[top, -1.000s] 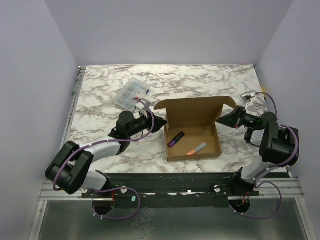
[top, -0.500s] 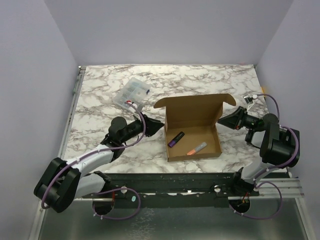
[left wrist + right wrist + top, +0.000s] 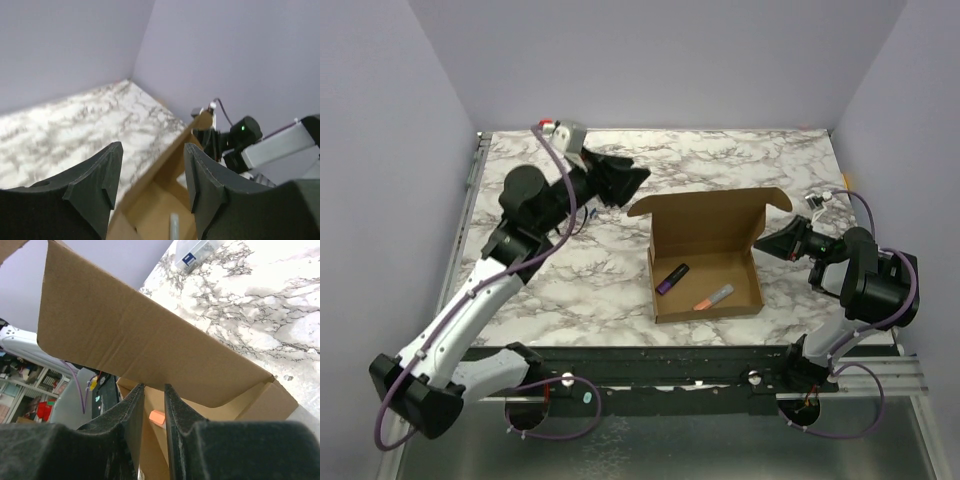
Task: Fold the paper box
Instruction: Close the paper box at the center of the board.
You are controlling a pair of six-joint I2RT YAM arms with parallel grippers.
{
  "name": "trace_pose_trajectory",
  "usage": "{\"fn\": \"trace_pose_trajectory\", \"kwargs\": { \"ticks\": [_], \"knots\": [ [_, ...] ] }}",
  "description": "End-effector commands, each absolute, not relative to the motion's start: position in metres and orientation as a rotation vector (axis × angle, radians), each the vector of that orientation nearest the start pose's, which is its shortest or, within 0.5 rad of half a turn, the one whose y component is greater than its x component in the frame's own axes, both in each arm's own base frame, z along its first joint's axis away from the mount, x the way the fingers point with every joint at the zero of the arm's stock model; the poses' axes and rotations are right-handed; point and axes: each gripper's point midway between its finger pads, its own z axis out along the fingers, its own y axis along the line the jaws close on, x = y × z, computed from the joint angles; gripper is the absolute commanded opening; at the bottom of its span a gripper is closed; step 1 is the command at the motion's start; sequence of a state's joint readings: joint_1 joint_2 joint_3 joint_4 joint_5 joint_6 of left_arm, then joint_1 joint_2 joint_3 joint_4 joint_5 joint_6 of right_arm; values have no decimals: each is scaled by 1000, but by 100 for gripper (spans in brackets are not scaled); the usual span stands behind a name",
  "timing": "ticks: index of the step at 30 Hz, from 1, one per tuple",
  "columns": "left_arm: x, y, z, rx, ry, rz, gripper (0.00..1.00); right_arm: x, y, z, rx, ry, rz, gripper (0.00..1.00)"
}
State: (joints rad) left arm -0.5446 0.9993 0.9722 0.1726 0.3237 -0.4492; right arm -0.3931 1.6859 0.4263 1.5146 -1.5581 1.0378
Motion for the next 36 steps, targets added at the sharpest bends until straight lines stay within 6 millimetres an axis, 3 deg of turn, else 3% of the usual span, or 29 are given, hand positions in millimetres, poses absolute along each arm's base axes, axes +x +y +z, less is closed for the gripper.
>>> {"fn": "trace_pose_trajectory", "kwargs": {
  "ticks": [1, 4, 6, 9, 13, 16, 19, 24, 30, 36],
  "knots": [
    [322, -275, 372, 487, 1662, -901, 58, 236, 74, 135, -820, 1741, 1393, 27],
    [356, -297, 360, 569, 1726, -861, 61, 236, 74, 135, -819, 1741, 1394, 27],
    [379, -314, 335, 619, 1800, -855, 60, 236, 74, 135, -819, 1743, 1397, 27],
    [387, -334, 306, 693, 1883, -918, 54, 236, 74, 136, -820, 1743, 1396, 27],
    [362, -358, 276, 826, 1954, -1011, 49, 235, 75, 135, -817, 1744, 1398, 27],
    [331, -370, 272, 911, 1951, -1085, 48, 236, 74, 134, -815, 1744, 1401, 27],
    [306, -374, 268, 952, 1958, -1131, 48, 235, 74, 134, -812, 1746, 1403, 27],
    [266, -379, 240, 1012, 2024, -1153, 48, 232, 76, 133, -821, 1741, 1401, 28],
    [253, -373, 213, 1005, 2095, -1126, 48, 230, 75, 137, -843, 1725, 1367, 29],
    [255, -371, 203, 973, 2118, -1109, 49, 232, 67, 120, -744, 1758, 1421, 30]
  ]
}}
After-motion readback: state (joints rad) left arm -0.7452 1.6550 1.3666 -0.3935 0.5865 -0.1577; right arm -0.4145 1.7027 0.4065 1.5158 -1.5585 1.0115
